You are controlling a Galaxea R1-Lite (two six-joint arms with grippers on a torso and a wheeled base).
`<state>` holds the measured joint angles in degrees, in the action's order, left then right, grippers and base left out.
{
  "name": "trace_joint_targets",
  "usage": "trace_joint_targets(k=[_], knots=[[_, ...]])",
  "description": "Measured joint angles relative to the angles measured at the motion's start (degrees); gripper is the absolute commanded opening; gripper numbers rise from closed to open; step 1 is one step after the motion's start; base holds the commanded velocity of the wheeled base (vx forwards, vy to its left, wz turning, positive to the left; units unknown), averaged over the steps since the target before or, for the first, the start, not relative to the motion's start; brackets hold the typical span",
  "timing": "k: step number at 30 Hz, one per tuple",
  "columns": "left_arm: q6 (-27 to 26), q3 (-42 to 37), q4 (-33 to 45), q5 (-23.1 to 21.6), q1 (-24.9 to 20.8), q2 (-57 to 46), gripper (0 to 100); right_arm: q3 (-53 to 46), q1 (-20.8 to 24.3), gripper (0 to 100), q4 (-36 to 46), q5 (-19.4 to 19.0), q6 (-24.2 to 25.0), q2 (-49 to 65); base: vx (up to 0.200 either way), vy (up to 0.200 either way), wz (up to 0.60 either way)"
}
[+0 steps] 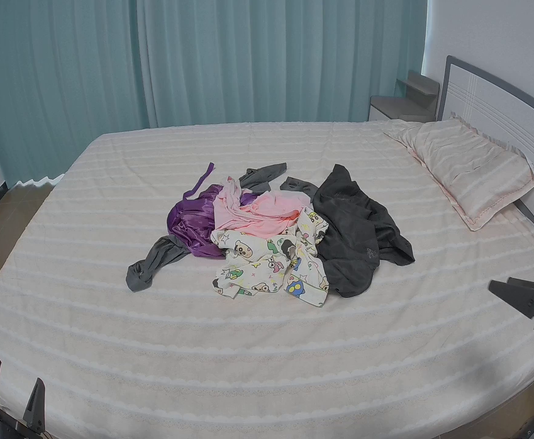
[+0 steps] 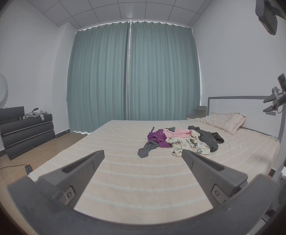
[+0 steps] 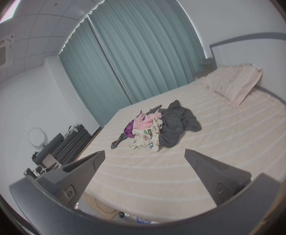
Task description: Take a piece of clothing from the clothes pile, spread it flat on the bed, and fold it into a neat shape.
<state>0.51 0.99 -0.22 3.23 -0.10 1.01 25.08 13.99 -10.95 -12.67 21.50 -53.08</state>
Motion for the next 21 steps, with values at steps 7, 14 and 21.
trace_joint_targets(k=[7,14,21], knots=[[0.0,0.0,0.0,0.0,0.0,0.0,100,2.6,3.3,100,-11.1,-0.6,6.3,-18.1,0.000,0.000,0.00],[0.0,0.0,0.0,0.0,0.0,0.0,100,8.9,6.1,100,-20.4,0.7,12.8,-37.9,0.000,0.000,0.00],[0.0,0.0,0.0,0.0,0.0,0.0,100,21.9,8.3,100,-25.9,3.9,19.7,-58.3,0.000,0.000,0.00]])
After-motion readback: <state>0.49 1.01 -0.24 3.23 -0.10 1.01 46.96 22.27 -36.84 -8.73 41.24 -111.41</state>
